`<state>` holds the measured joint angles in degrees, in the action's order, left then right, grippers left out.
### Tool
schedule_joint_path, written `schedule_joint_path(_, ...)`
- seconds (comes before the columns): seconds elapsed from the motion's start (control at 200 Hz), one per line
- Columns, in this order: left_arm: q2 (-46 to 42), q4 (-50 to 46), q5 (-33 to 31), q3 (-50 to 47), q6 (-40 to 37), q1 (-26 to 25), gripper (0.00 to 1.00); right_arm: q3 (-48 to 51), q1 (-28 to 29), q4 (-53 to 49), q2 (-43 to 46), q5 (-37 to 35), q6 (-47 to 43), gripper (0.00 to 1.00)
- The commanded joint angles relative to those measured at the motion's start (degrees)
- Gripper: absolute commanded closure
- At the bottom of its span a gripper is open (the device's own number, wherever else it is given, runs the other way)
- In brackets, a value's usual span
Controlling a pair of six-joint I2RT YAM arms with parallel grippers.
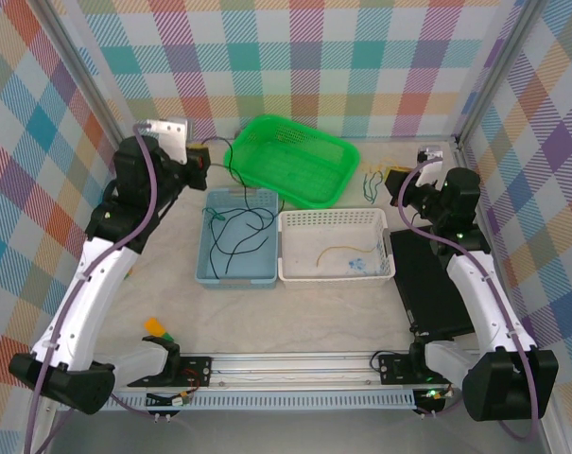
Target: Untangle the cables
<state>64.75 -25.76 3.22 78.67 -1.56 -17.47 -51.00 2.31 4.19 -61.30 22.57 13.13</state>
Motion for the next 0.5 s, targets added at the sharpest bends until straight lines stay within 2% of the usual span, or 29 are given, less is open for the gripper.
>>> schedule_joint_path(0.0,-2.3,-4.0,0.2,-4.1,-3.1,0.4,0.71,-0.4,0.1,0.9,0.7,1.7,0.8,1.0)
schedule_joint_path(0.035,-2.6,-4.7,1.0,-4.8,-3.8,0.4,0.42,-0.3,0.0,0.9,0.7,1.8,0.7,1.0)
schedule_joint_path(0.06,-2.9,-5.2,2.1,-5.0,-4.4,0.4,0.27,-0.4,0.1,0.9,0.6,1.9,0.7,1.0)
schedule_joint_path(0.1,-3.3,-5.9,3.8,-5.4,-5.3,0.4,0.13,-0.5,0.0,0.7,0.4,2.3,0.4,1.0)
schedule_joint_path(0.155,-3.8,-6.3,5.7,-5.7,-6.1,0.6,0.01,-1.0,0.1,0.1,-0.1,3.3,0.0,1.0)
schedule_joint_path(0.3,-0.7,-12.3,8.6,-1.2,-4.9,2.9,0.0,-3.7,0.2,-4.8,-1.4,6.9,-1.7,1.0)
schedule_joint_path(0.495,7.7,-23.1,2.6,6.9,4.8,6.5,0.0,-5.3,0.2,-9.3,-1.2,5.4,-2.7,1.0)
